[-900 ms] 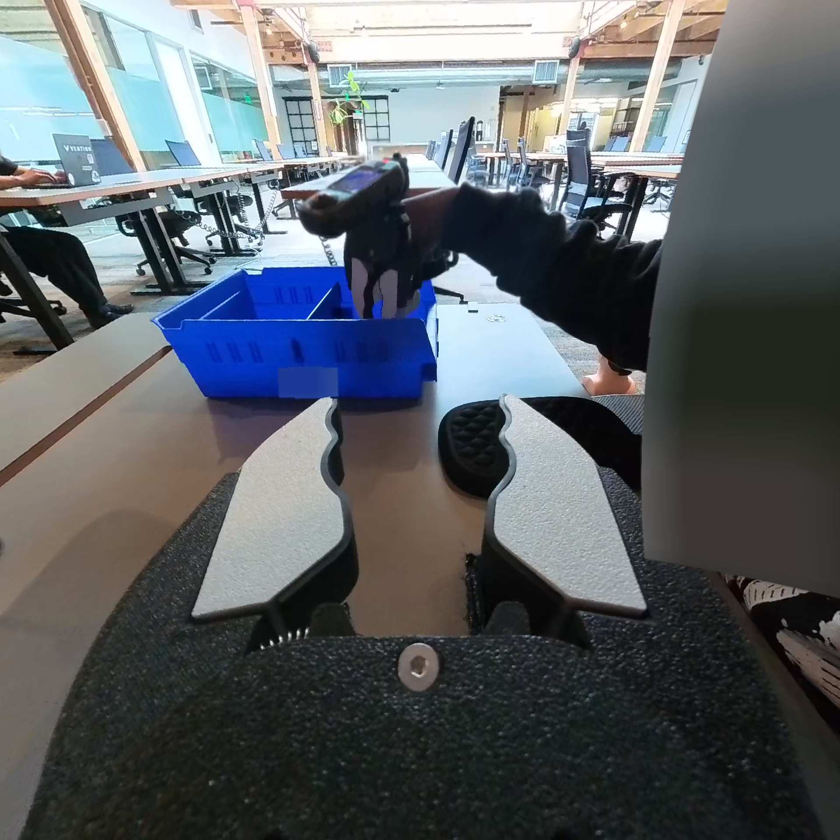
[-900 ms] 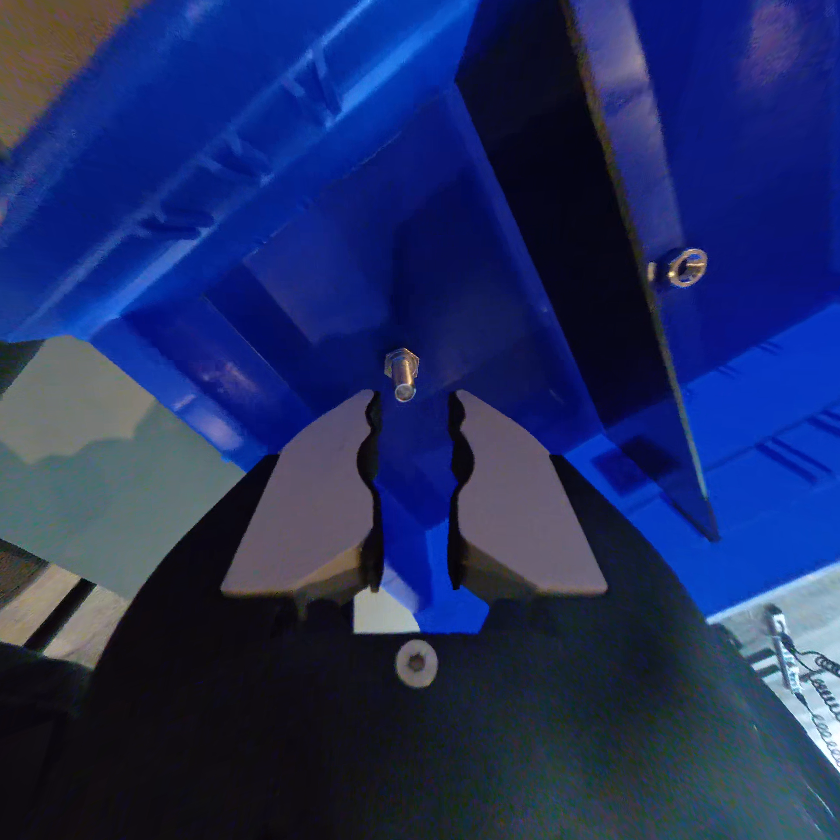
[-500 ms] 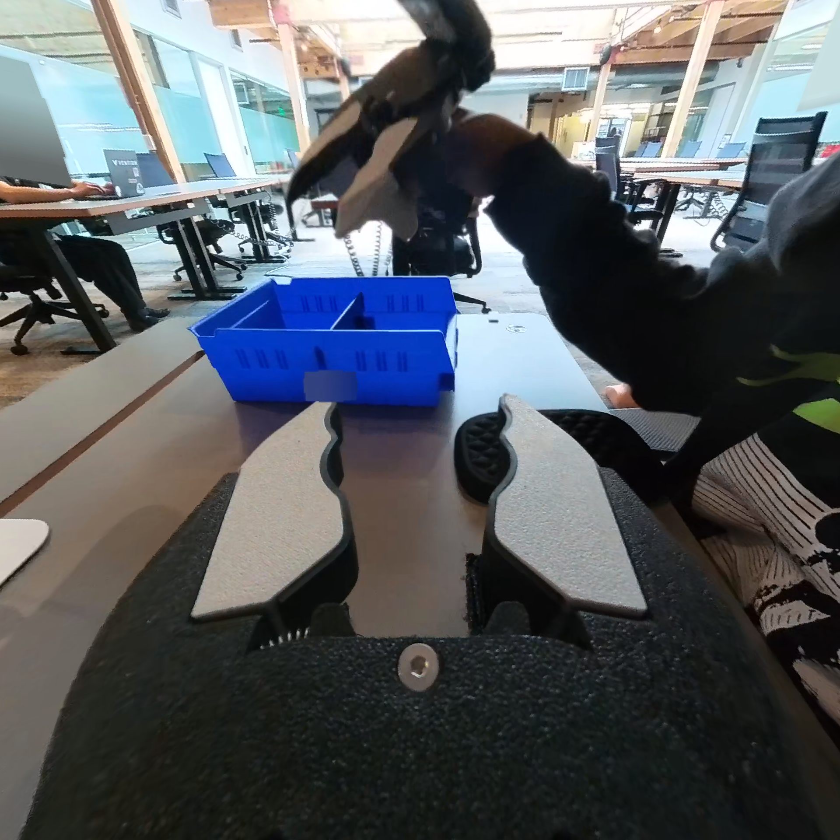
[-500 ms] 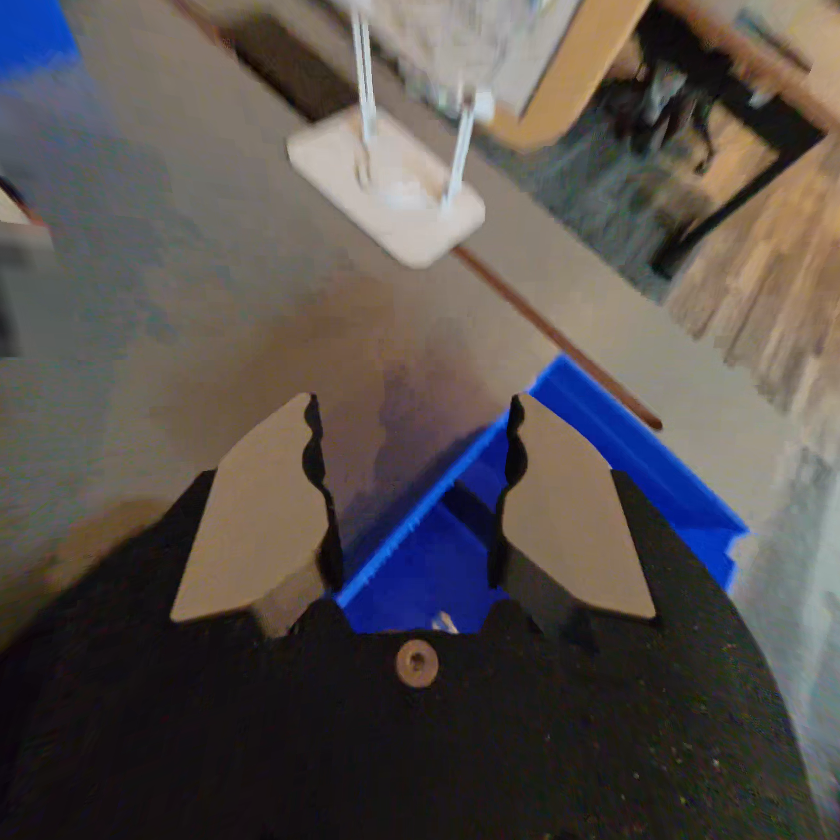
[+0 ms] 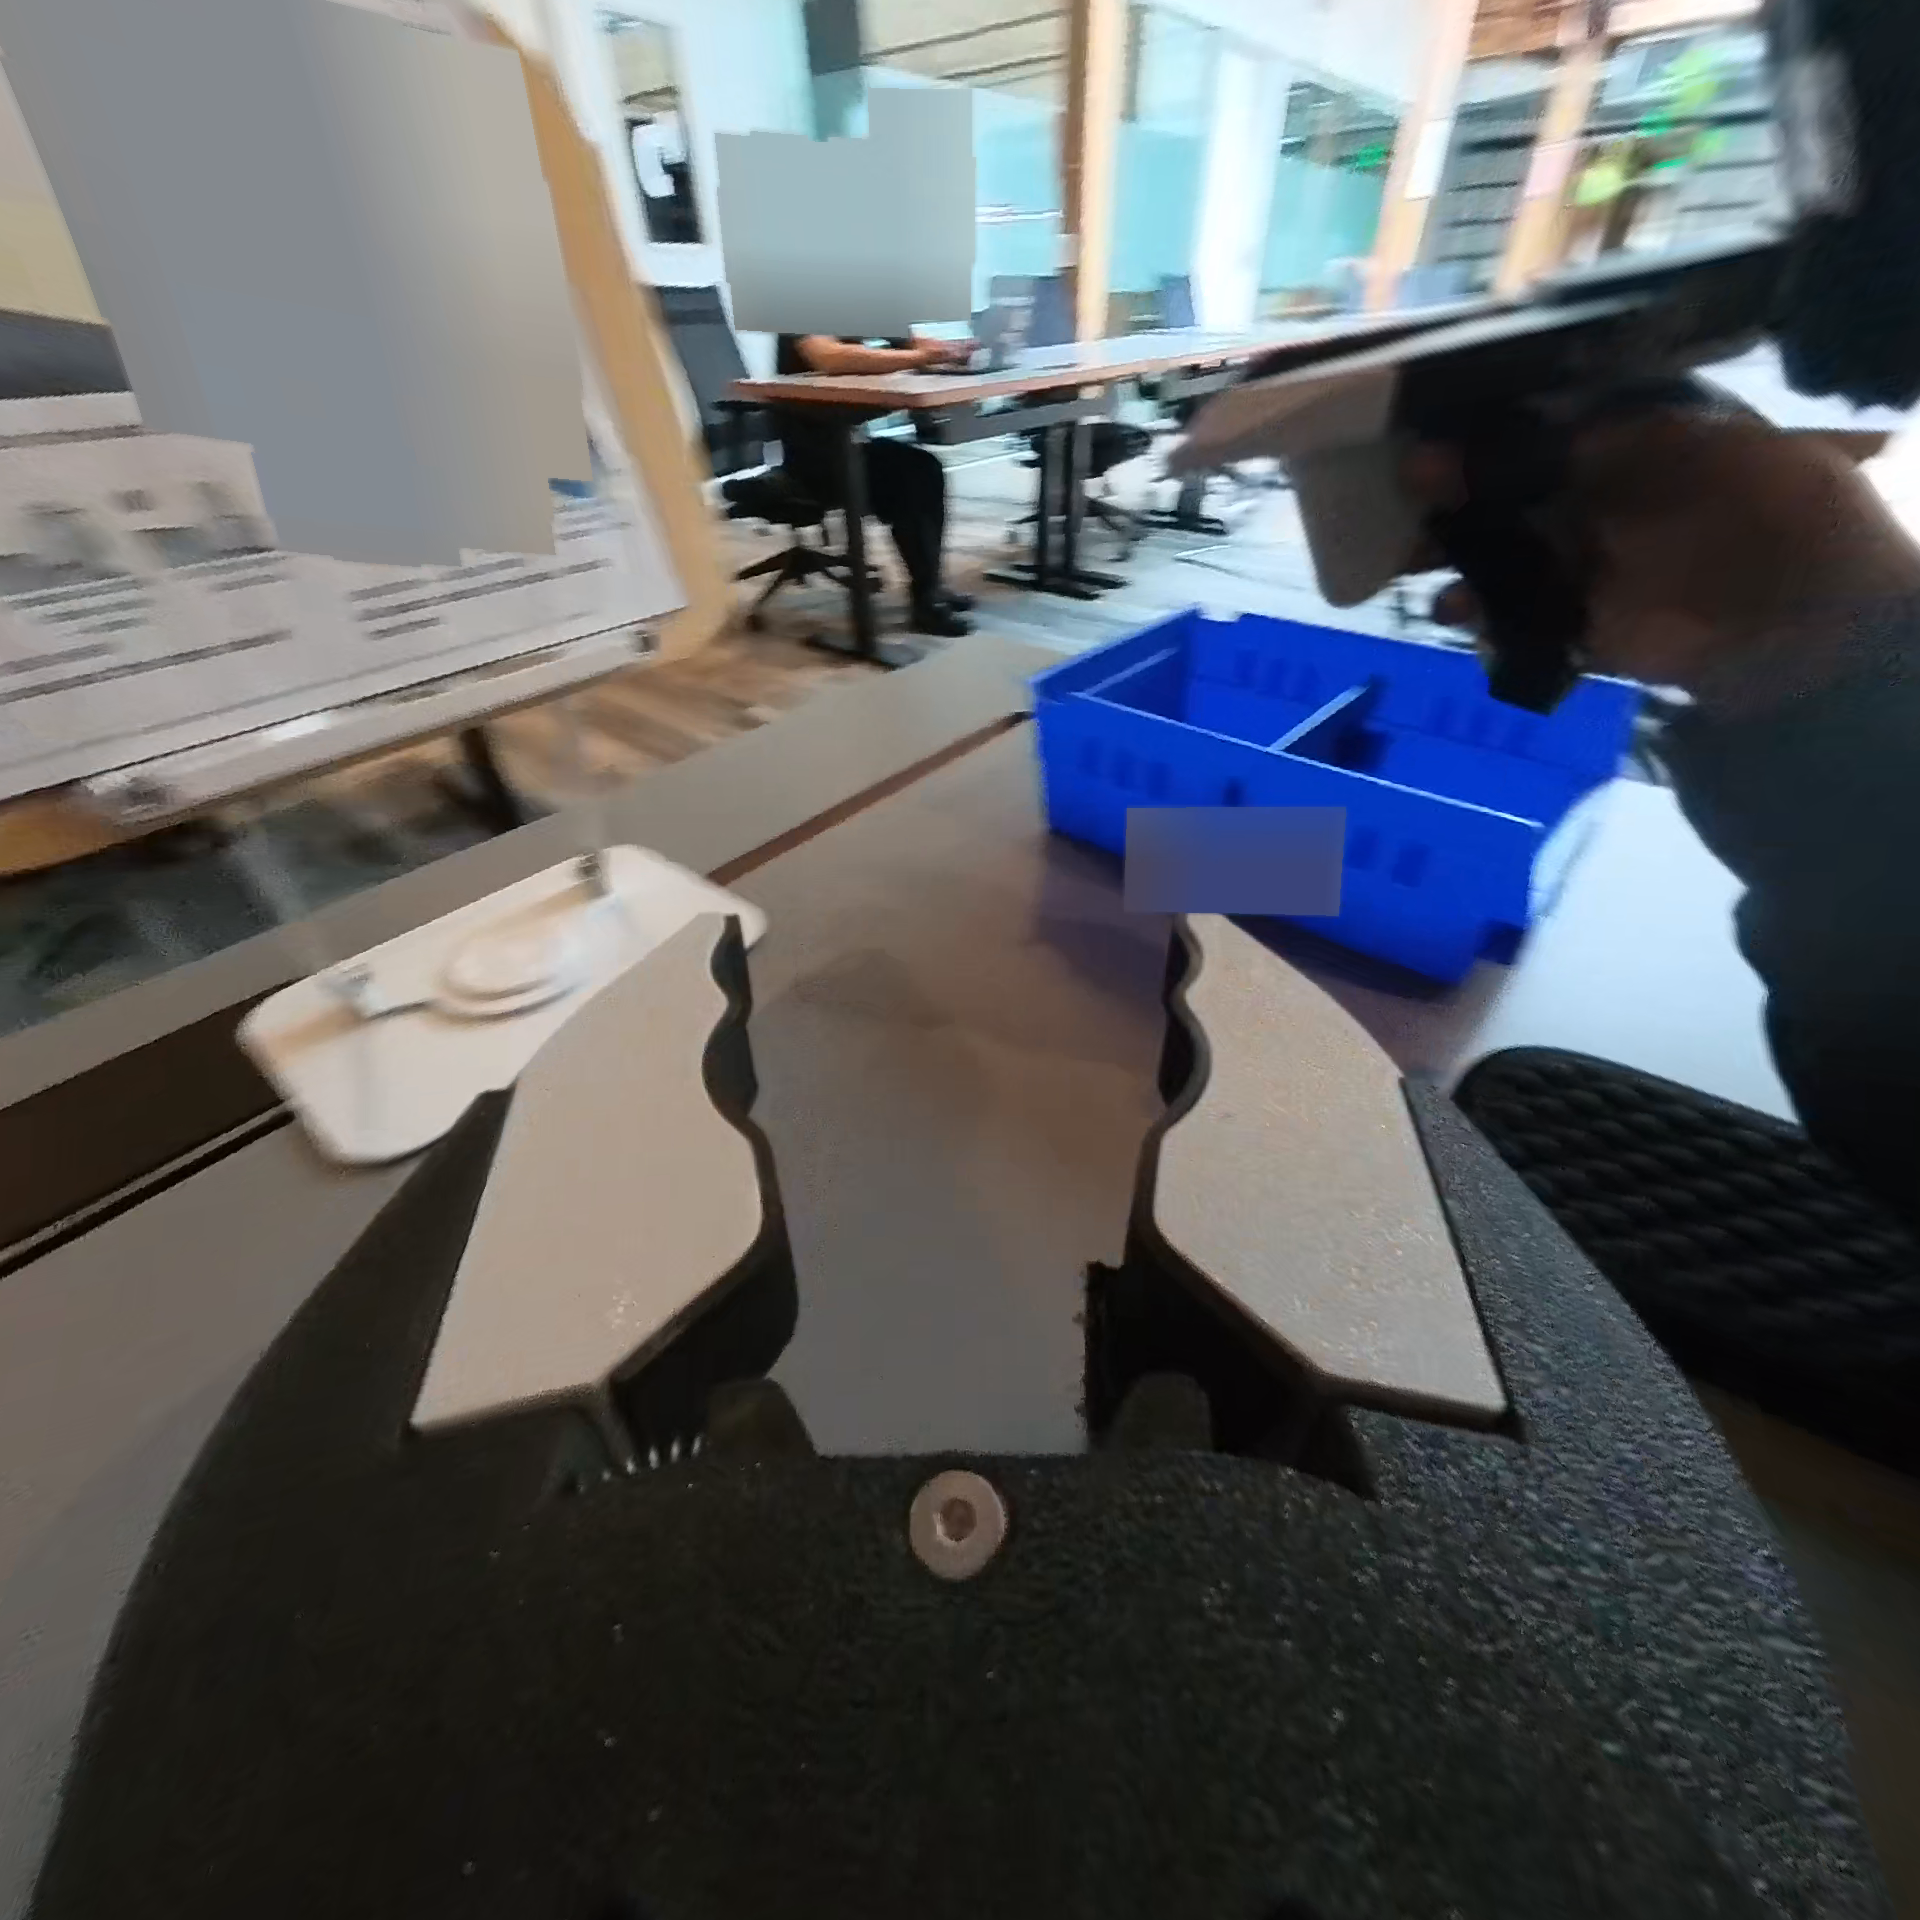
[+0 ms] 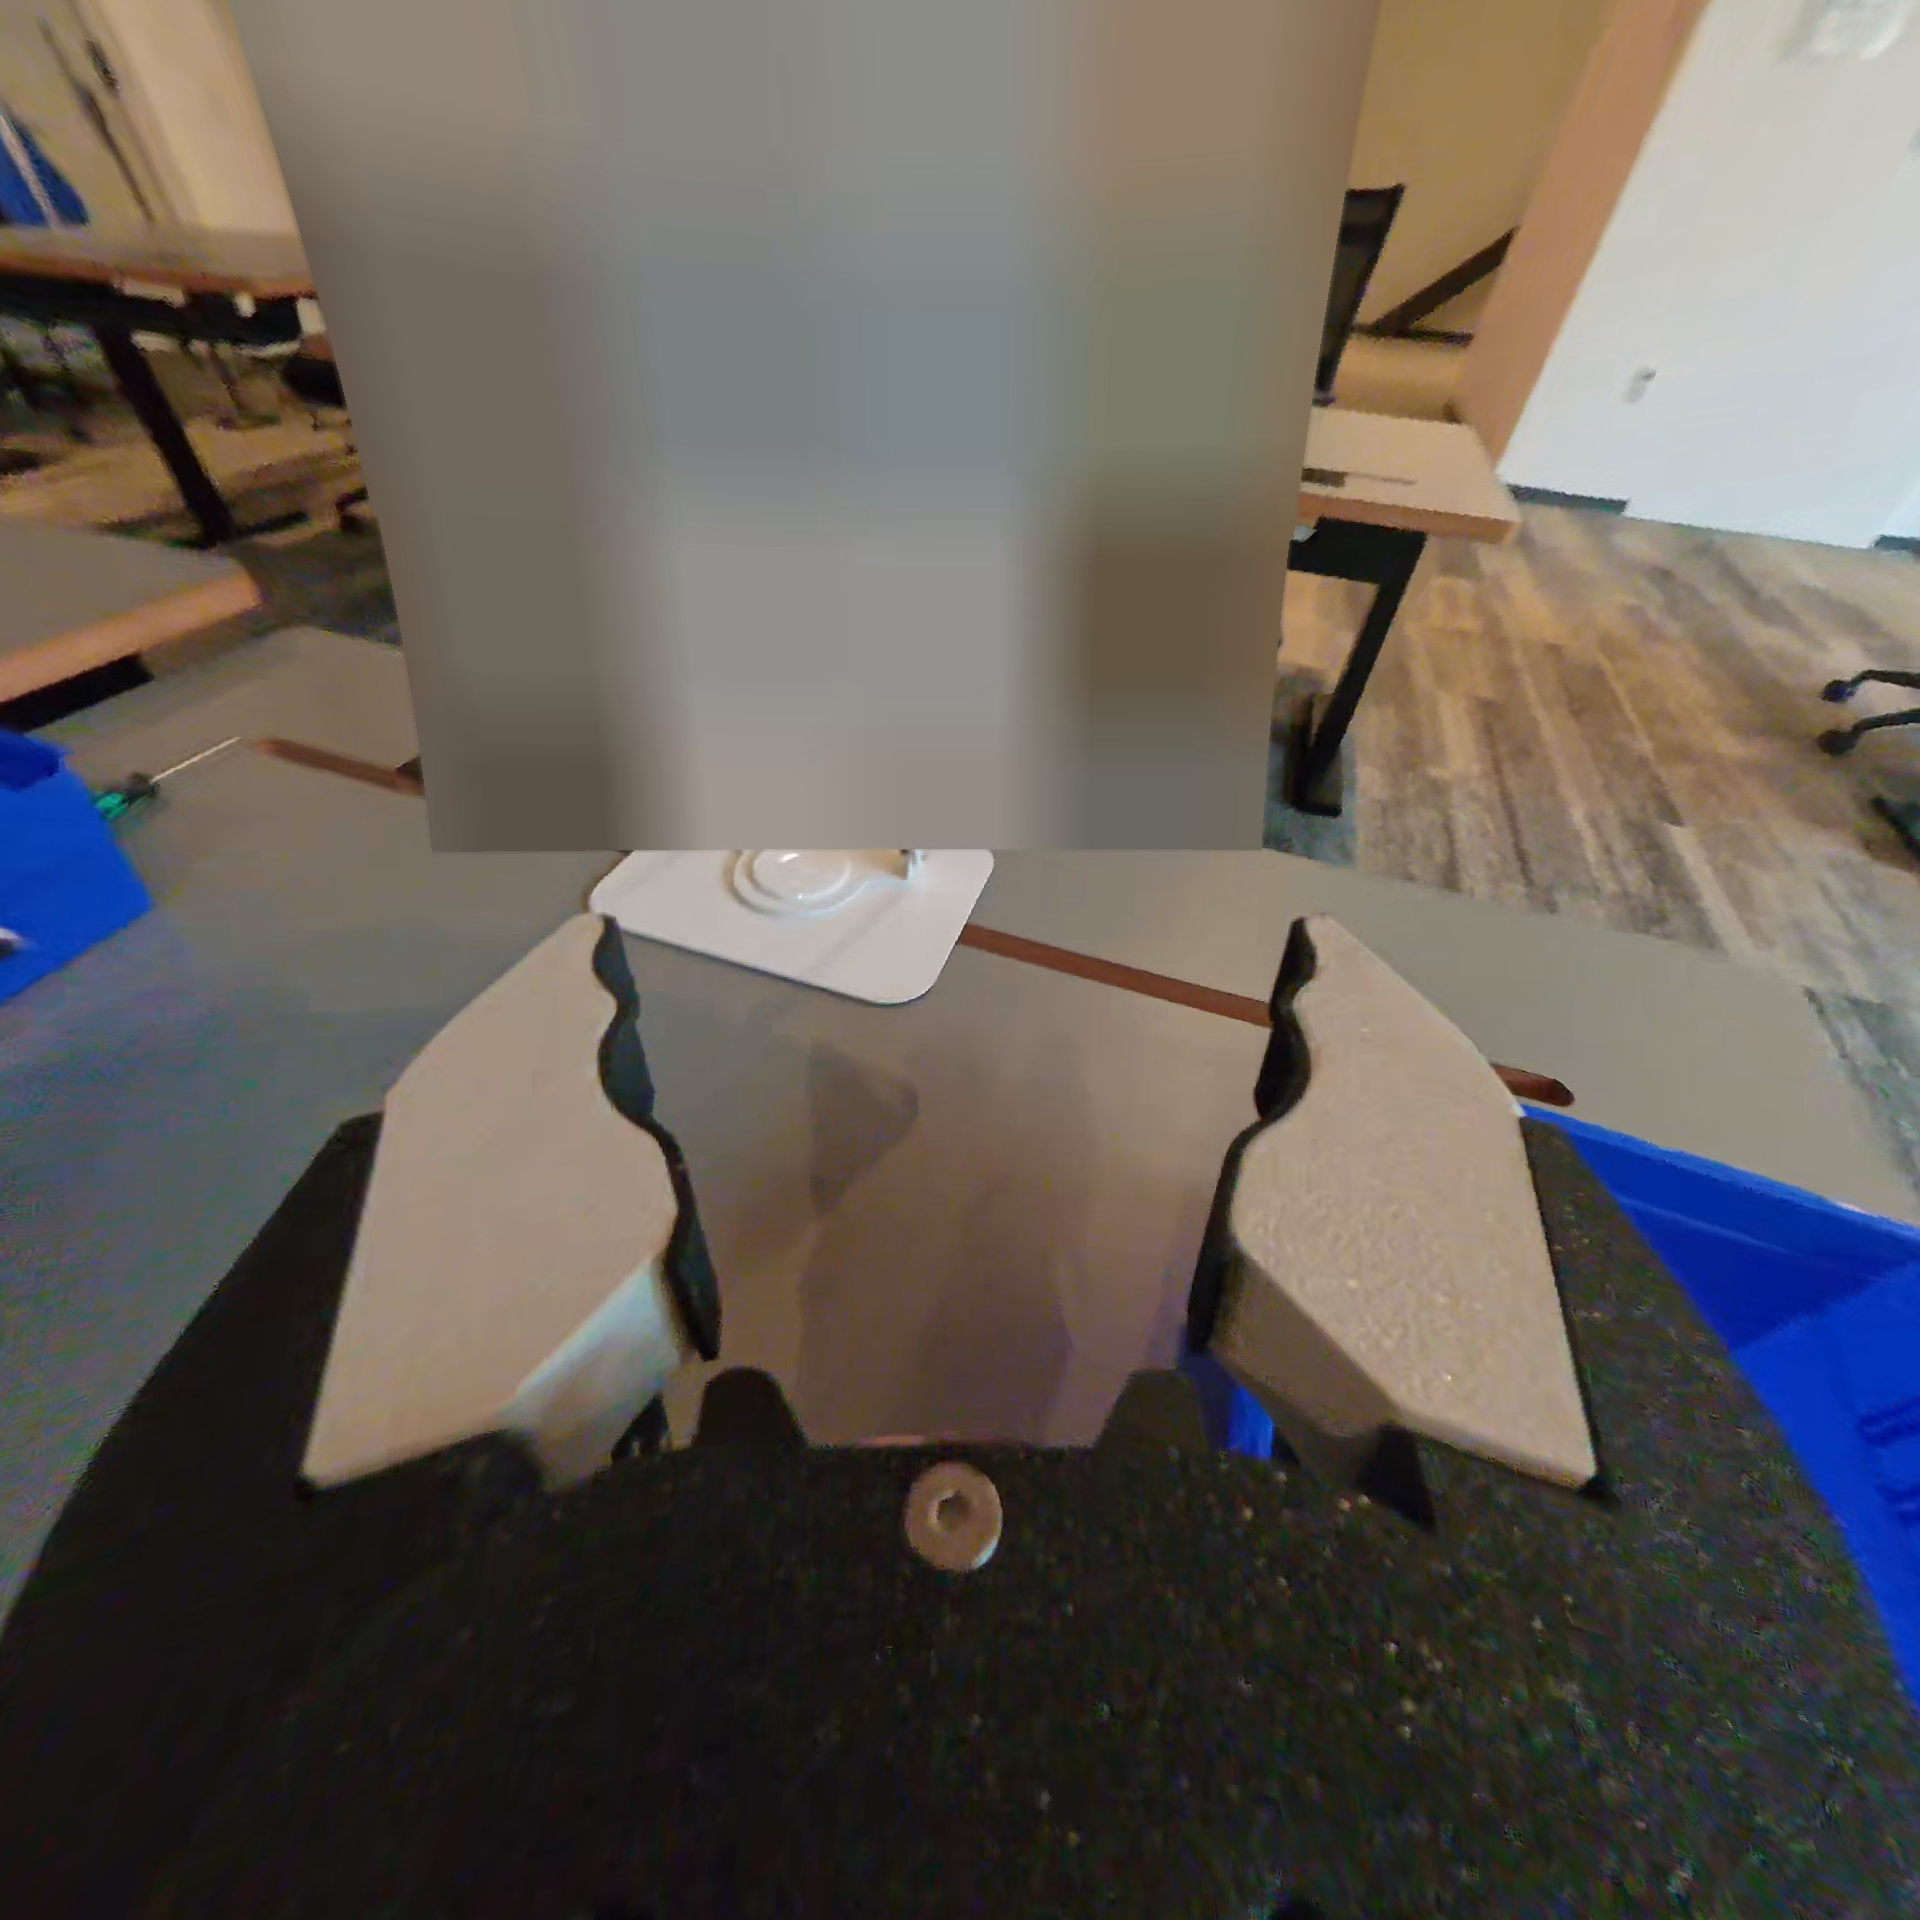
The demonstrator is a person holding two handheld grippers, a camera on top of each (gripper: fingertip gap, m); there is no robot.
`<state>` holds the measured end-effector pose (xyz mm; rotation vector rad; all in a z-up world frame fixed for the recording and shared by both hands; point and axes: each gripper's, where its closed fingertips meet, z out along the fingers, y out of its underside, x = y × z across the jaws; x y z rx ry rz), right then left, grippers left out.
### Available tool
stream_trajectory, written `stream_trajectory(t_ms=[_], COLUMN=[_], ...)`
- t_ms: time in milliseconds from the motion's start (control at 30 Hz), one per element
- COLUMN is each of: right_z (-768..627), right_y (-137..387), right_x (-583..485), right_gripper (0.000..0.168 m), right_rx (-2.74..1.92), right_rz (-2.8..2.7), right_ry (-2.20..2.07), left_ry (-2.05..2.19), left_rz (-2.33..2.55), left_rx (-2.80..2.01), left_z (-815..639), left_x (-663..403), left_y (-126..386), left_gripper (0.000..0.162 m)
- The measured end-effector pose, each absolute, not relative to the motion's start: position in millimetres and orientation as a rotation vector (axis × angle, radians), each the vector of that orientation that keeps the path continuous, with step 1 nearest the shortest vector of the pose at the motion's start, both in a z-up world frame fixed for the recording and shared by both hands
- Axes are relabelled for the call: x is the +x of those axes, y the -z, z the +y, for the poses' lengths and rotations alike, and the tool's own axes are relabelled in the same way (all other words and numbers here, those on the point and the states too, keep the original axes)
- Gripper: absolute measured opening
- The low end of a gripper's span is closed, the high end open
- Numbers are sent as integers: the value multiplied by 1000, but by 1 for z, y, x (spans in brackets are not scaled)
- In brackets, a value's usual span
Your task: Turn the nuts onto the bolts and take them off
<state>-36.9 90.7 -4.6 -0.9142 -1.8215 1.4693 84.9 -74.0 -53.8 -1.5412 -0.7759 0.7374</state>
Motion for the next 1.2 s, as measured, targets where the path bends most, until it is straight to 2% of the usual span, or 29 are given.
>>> stream_trajectory(t_ms=[133,333,500,667,867,1200], right_z=[94,93,90,86,88,87], right_y=[20,39,44,47,48,51], right_x=[-49,-52,-50,-47,-47,-47], right_gripper=[102,100,99,98,98,96], right_rx=[-975,-978,-979,-958,-956,-950], right_rz=[-1747,-1821,-1854,-1891,-1902,-1925], right_ry=[-1532,-1501,-1495,-1473,-1460,-1441], left_ry=[-908,-1128,-1132,-993,-795,-695], left_rz=[-994,-1261,-1588,-1832,-2032,-2089], left_rx=[-1540,-1625,-1739,-1730,-1762,-1786], left_z=[-141,-263,-366,-435,-483,-507], left_x=[91,123,149,158,156,136], left_y=[45,31,44,71,134,196], left_gripper=[79,69,66,64,60,56])
